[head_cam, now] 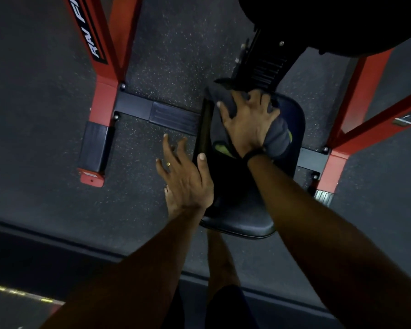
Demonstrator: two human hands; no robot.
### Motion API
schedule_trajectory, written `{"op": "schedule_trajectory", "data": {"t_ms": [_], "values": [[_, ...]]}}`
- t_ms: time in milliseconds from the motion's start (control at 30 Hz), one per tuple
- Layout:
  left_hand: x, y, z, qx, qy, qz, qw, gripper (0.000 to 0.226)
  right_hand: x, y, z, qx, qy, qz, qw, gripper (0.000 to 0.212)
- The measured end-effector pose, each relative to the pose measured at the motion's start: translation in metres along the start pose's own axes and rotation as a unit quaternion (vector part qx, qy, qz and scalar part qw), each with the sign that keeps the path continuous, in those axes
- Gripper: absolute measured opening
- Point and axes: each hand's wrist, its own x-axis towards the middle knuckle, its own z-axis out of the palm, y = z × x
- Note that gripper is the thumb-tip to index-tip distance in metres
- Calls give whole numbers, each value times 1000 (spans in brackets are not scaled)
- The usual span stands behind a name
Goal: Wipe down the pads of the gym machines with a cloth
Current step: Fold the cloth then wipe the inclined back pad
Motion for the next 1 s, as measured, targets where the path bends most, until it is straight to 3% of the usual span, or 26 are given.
{"op": "schedule_trajectory", "data": {"t_ms": [400, 500, 633, 833, 900, 1000], "values": [[0, -4, 9, -39, 42, -1, 998, 56, 63, -26, 6, -5, -27, 2, 1000, 51], [-3, 0, 3, -57, 47, 5, 997, 60, 29, -40, -7, -11, -13, 1, 1000, 45], [-5, -3, -6, -131, 72, -48, 988, 64, -36, -49, -18, 4, -28, -63, 998, 41], [12, -15, -36, -273, 131, -117, 946, 55, -125, -42, -43, 28, -50, -91, 994, 39], [31, -15, -45, -302, 125, -135, 936, 56, -152, -39, -47, 42, -35, -103, 993, 42], [47, 0, -49, -248, 48, -73, 965, 53, -185, -26, -50, 60, -33, -105, 992, 44]]}}
